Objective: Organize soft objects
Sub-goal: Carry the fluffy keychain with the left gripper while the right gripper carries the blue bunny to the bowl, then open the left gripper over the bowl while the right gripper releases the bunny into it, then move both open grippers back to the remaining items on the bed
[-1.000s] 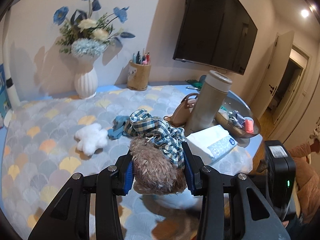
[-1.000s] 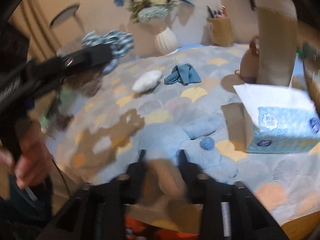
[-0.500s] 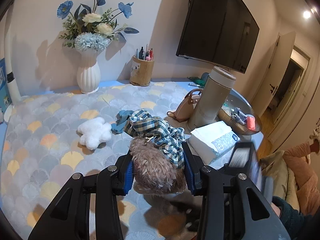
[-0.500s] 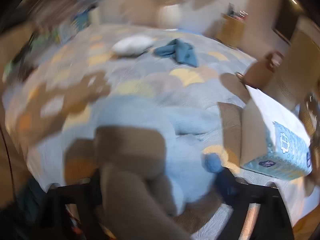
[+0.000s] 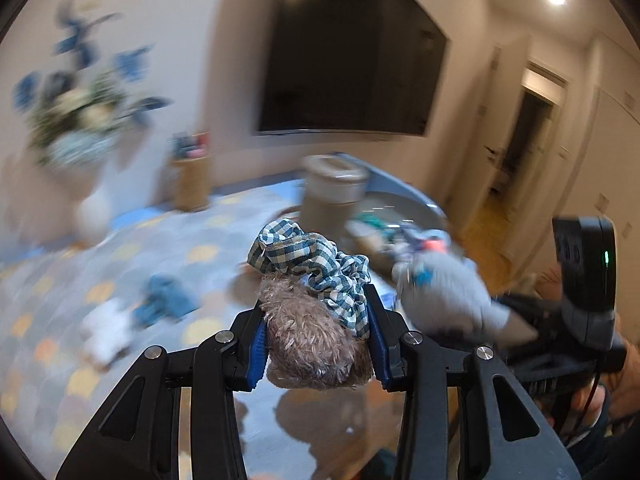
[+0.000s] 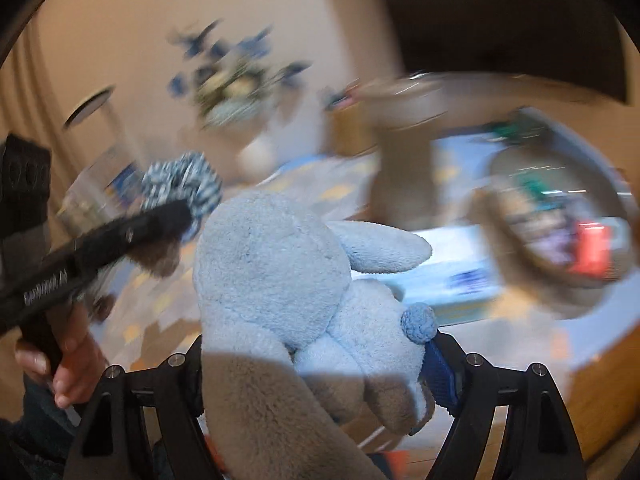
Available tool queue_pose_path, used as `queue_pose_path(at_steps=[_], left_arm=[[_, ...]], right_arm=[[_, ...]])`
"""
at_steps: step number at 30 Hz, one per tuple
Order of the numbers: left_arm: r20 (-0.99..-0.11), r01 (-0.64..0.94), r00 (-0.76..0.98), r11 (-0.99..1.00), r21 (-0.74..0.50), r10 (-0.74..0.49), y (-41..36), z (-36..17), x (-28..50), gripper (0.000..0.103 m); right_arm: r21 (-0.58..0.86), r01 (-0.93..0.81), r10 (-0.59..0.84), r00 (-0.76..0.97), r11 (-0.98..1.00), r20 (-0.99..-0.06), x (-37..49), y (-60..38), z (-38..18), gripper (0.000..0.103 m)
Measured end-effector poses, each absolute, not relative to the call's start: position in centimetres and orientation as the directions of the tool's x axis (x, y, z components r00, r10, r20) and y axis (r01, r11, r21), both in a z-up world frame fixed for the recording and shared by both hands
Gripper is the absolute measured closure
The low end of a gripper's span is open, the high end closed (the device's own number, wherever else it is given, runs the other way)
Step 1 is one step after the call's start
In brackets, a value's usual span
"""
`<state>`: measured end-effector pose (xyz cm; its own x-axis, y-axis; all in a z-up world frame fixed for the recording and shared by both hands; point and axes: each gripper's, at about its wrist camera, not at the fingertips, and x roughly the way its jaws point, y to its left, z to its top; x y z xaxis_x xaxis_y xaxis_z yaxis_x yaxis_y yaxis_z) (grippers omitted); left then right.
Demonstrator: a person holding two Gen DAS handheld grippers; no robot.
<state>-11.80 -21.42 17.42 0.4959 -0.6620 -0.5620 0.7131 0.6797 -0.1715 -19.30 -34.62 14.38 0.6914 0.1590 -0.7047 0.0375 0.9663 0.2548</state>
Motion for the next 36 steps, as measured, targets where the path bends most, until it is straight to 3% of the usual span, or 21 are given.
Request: queue_pose_path(at_steps=[7,13,17,21,25,31,36], left_arm=[[-0.587,0.817,0.365,0.550,-0.170,-0.723,-34.4,18.0,-11.2,0.064],[-0.614,0.831,0.348,0.536,-0.148,-0.709,-42.5,16.0,-9.1,0.064],[-0.610,0.802,0.446,0.595,-0.053,-0.655,-46.8,14.4,-7.3,0.060],[-0.653,0.807,0.418,0.589,-0.052,-0.631,-49.1,12.9,-5.9,0.031],[-0.662,0.816,0.390,0.573,-0.074,-0.640,-48.7,12.2,-5.8,0.030],[-0.682,0.847,0.289,0.511,-0.145,-0.672,-47.0,12.1,-7.3,0.030],[-0.647,0.876,0.247,0.452,-0.169,-0.721,-42.6,14.3,-11.0,0.030]], right_arm=[[0.151,0.385,-0.189,0.711,0.910,-0.677,-20.8,-47.2,18.5,0.022],[0.167,0.524,-0.291,0.679,0.835,-0.674,-17.3,-56.1,19.3,0.021],[0.166,0.547,-0.297,0.655,0.820,-0.695,-13.5,-59.0,18.7,0.021],[0.150,0.572,-0.299,0.613,0.807,-0.732,-10.0,-61.5,17.2,0.019],[0.159,0.585,-0.246,0.551,0.795,-0.797,-9.2,-63.3,14.8,0.019],[0.209,0.558,-0.215,0.598,0.803,-0.772,-12.4,-62.7,15.0,0.019],[0.212,0.528,-0.215,0.634,0.822,-0.743,-14.7,-59.1,16.4,0.019]])
